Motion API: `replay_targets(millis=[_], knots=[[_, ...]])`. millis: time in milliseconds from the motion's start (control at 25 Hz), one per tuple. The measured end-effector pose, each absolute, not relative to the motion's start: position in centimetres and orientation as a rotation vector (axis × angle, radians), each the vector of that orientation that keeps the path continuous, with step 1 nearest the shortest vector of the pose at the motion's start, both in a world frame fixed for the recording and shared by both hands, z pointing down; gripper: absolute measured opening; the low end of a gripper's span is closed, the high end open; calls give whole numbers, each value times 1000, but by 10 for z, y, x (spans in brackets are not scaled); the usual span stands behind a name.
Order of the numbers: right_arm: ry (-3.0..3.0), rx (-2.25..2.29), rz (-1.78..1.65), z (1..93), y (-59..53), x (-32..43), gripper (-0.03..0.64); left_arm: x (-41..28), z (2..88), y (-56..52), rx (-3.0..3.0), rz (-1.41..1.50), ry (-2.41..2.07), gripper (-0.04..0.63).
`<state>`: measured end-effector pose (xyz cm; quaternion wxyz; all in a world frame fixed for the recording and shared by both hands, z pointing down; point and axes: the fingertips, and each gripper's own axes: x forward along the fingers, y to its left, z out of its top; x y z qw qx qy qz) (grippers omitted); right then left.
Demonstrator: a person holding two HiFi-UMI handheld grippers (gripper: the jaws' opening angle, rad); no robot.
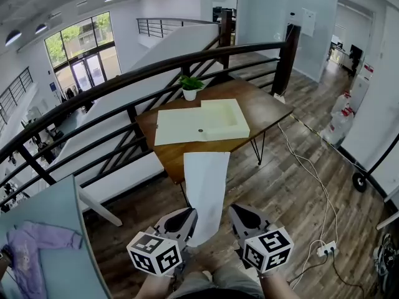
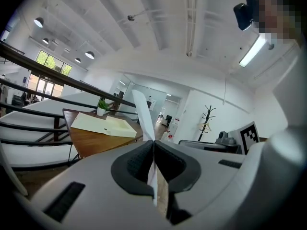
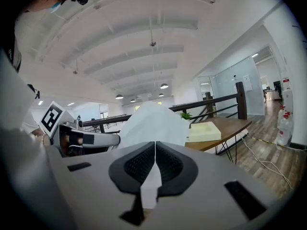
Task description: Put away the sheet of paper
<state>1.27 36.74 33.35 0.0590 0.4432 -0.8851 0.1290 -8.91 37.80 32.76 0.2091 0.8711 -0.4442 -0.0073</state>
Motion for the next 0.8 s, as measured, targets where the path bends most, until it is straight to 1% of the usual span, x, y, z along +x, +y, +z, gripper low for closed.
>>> replay_targets(millis=[200, 400, 800], knots=[[-2670, 1336, 424, 347, 372, 3, 28, -96, 341, 375, 2387, -22, -1223, 25], [-2667, 1325, 430, 353, 349, 4, 28, -95, 350, 358, 2362, -30, -1218, 25], [-2685, 1299, 427, 351, 243, 27, 28, -88, 346, 264, 2320, -65, -1279, 25]])
